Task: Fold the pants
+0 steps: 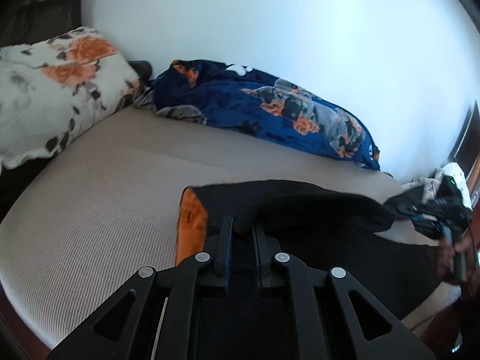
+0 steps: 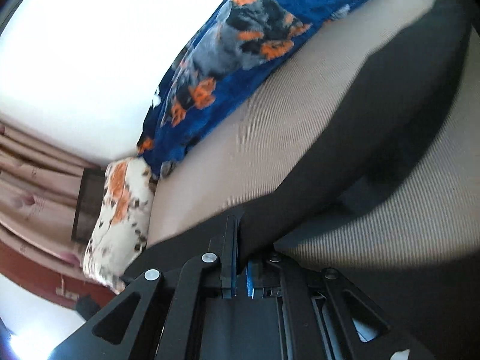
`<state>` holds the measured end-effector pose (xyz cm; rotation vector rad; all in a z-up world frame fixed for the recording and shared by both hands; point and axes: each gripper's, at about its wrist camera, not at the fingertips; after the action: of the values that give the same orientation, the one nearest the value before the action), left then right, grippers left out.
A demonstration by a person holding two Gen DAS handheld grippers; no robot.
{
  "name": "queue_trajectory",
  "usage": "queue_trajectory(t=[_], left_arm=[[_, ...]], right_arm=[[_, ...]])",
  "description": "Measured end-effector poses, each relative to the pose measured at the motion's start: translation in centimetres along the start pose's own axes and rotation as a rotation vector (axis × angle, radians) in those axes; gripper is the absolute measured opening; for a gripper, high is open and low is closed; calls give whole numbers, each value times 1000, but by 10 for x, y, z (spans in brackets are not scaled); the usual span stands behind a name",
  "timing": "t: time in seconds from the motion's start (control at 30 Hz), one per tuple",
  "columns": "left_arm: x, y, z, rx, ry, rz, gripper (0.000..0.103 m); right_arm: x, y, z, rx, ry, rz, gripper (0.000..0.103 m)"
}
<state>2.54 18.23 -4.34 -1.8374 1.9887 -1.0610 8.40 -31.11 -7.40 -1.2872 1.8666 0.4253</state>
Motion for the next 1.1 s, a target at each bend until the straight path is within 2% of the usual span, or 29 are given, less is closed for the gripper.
queue_trajectory(t=[0.13,0.33,0.63,0.87,1.0,1.1], left_arm=[[-9,16,-5,-15,-1,-27,13],[-18,43,-11,-45,-10,-61,13],[-30,77,-19,-75,-25,-120,13],[-44,88,-29,-59,-50,-163,12],[-47,89,-36,-32,-114,-168,12],[-37,79,-54,56,-245,-131,12]], right_arm=[[7,41,-3,-29,0,22,5],[17,83,0,-67,19,40,5],[26,124,6,-146,44,60,5],[38,145,10,-179,60,89,5],[41,151,11,-186,63,96,5],[41,151,11,-190,68,95,5]])
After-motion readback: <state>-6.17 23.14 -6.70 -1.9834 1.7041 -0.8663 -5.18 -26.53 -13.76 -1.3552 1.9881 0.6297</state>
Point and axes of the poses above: each gripper's, at about its wrist camera, not at the fingertips, and z roughly the way its jaws point, x to its right, y to its underside, and after that the axes turned 11 degrees about -x, right-handed
